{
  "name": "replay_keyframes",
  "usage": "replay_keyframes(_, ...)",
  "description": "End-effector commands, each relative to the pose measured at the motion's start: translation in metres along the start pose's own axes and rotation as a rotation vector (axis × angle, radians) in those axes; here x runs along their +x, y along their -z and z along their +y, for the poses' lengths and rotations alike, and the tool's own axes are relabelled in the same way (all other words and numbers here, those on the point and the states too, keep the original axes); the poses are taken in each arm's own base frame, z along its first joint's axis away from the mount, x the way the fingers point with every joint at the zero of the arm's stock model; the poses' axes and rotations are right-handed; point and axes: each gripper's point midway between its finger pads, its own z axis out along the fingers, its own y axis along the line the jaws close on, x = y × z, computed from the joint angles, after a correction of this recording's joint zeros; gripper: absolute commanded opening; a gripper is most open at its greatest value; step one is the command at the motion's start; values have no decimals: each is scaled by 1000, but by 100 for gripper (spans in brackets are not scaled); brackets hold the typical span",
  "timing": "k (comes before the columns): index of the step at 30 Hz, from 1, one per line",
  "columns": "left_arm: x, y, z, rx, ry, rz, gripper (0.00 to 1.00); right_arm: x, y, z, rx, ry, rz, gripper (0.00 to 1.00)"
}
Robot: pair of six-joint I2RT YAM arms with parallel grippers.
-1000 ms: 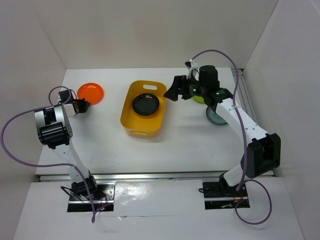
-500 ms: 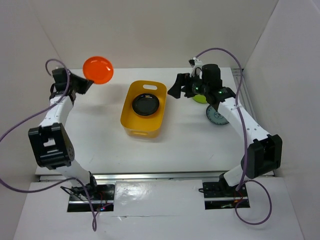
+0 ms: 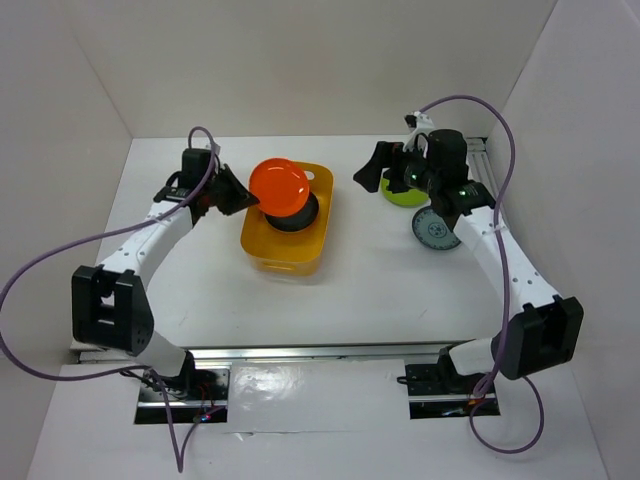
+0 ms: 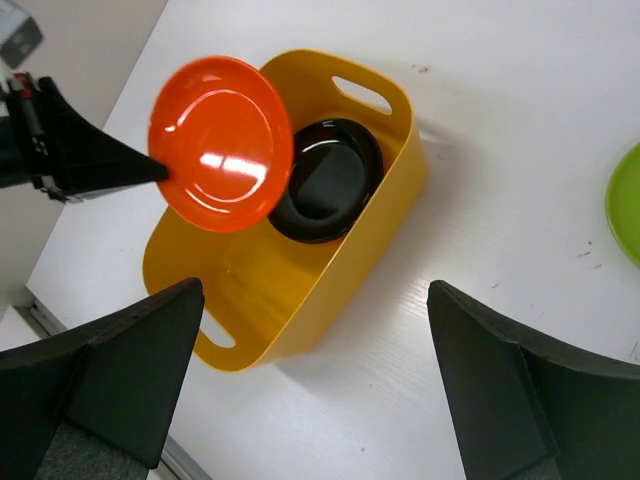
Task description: Place the plates into the plastic bin on the countertop
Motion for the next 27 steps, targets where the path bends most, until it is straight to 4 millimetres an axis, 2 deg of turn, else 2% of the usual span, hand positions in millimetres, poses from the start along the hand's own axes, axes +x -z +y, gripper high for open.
replay_keyframes(1,-3,-8,-14,12,-69,-6,0,-7,11,12,-35,0,-45,100)
replay_keyframes(7,0,-35,-11,-34,-76,25,0,-11,20,13,-34,5,-67,100)
replay_keyframes(9,-7,-36,-16,-34,-79,4,0,-12,24,15,-34,5,-68,100)
replay_keyframes(14,-6,-56,-1,-83,-82,16,0,-7,26,16,-41,2,-56,100)
replay_keyframes(19,-12,-71,1,-103,-79,20,0,-7,29,17,-41,2,-55,100)
replay_keyframes(21,-7,-78,2,-108,-82,36,0,-8,30,18,-41,2,-55,100)
replay_keyframes(24,-7,-80,2,-109,-82,37,14,-10,28,18,-41,12,-55,100)
replay_keyframes(25,-5,-81,0,-111,-88,36,22,-10,28,18,-41,12,-55,100)
replay_keyframes(26,-5,-81,0,-111,-88,36,35,-10,28,18,-41,12,-55,100)
replay_keyframes(27,-5,-81,1,-111,-97,37,42,-10,28,18,-41,12,-55,100)
